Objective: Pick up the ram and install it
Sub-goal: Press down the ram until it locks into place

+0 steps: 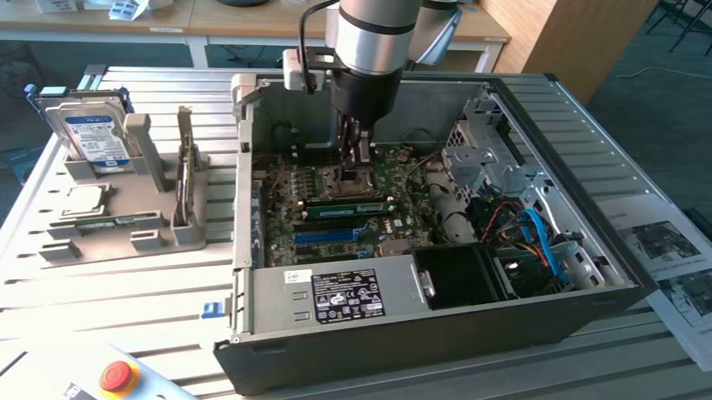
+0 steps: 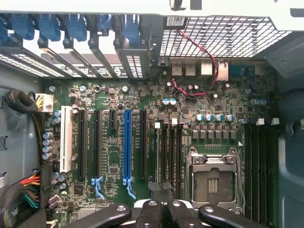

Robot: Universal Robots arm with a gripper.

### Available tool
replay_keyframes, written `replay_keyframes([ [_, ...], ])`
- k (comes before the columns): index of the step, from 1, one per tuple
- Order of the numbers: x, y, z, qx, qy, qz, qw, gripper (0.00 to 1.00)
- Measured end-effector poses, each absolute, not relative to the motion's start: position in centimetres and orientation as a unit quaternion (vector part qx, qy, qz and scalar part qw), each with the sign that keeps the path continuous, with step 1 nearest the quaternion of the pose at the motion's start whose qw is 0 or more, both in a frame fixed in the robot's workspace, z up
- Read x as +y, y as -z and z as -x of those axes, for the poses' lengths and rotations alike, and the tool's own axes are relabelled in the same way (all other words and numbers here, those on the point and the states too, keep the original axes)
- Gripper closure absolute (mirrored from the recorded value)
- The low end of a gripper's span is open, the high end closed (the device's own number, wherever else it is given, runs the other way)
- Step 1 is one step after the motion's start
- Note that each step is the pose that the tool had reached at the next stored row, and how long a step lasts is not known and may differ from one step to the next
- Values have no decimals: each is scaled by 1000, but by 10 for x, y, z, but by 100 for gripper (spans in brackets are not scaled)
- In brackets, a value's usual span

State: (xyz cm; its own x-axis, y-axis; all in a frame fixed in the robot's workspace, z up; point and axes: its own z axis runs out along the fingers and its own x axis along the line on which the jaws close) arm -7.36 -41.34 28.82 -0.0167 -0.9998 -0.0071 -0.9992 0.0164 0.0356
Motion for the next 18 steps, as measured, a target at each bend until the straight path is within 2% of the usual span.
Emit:
replay_keyframes([
  [18,-413,-296,74,-713,15,-701,10,90],
])
